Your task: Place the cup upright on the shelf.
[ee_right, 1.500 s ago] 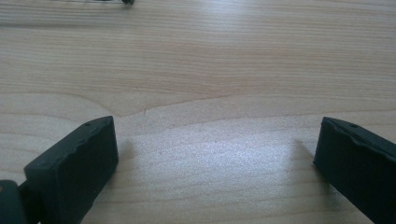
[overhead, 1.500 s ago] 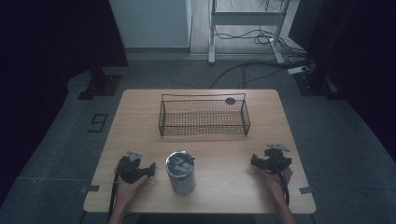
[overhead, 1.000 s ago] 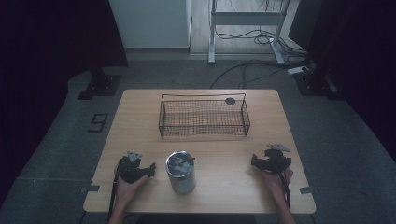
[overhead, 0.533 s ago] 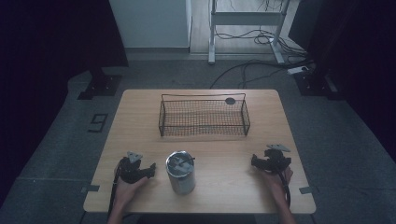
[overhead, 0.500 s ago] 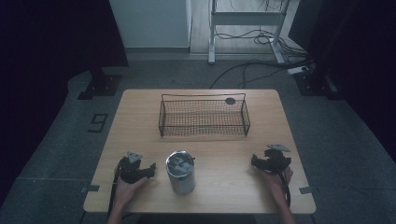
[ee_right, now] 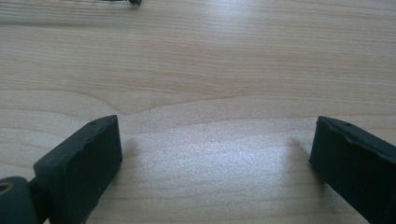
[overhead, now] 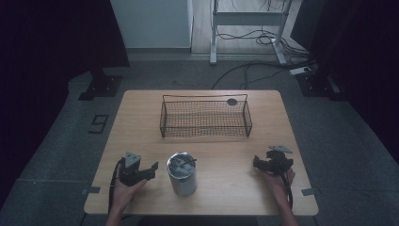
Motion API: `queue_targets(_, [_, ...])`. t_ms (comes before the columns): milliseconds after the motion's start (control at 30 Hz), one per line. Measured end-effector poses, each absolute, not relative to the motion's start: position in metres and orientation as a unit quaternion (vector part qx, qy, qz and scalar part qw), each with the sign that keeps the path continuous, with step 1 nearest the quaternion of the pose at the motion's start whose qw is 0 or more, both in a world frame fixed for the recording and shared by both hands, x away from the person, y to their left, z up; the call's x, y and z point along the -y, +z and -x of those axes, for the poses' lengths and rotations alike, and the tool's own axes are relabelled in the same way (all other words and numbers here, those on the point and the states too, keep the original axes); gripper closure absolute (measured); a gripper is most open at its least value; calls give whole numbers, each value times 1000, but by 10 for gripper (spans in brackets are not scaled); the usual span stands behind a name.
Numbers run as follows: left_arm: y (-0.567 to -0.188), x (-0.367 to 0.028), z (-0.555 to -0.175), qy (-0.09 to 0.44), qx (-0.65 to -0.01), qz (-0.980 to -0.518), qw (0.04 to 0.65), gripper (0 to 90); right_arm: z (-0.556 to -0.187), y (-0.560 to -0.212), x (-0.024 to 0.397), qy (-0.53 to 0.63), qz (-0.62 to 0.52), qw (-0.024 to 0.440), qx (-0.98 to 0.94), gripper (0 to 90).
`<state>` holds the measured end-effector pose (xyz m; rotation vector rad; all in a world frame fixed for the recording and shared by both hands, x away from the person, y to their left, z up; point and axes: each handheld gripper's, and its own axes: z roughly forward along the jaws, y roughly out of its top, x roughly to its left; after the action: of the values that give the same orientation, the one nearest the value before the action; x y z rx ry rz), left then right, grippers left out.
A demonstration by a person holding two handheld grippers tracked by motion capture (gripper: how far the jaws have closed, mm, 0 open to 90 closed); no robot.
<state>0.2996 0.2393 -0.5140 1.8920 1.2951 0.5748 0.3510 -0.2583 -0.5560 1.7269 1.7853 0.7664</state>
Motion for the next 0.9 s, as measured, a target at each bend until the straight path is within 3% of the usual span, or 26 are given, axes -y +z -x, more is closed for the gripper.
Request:
queue_targets(567, [-489, -233, -280, 189, -477, -748, 422, 150, -350, -556, 258, 285, -640, 269, -661, 31])
queue_targets(900, [-473, -224, -266, 195, -450, -752, 442, 144, -350, -556, 258, 285, -639, 269, -661, 33])
